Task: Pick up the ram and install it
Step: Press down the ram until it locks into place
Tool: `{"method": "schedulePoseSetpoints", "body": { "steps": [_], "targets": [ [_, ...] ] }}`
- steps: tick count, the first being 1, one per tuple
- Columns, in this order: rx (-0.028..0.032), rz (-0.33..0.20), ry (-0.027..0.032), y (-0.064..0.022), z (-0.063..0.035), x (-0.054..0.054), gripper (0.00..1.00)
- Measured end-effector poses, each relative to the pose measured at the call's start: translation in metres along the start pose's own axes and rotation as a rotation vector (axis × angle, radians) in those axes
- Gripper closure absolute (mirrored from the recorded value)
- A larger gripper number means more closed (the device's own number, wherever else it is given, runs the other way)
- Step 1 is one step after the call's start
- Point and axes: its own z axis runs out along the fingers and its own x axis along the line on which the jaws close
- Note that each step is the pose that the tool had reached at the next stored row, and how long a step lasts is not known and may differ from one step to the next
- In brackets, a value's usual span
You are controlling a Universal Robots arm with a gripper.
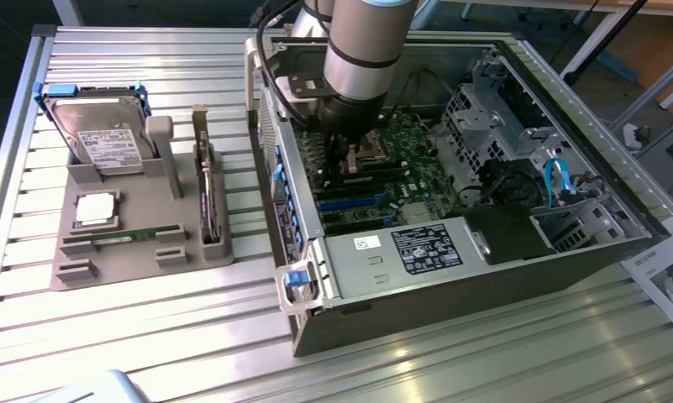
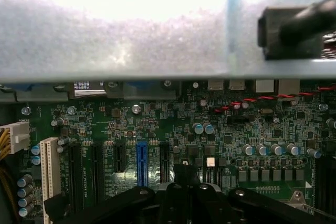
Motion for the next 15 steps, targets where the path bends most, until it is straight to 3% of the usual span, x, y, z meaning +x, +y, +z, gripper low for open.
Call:
{"method": "schedulePoseSetpoints", "body": {
  "steps": [6, 15],
  "targets": [
    [-0.0011, 0.0, 0.0012, -0.0002, -0.0146, 0.0, 0.9],
    [-0.0057, 0.0, 0.0012, -0.0012, -0.0476, 0.0, 0.9]
  ]
}}
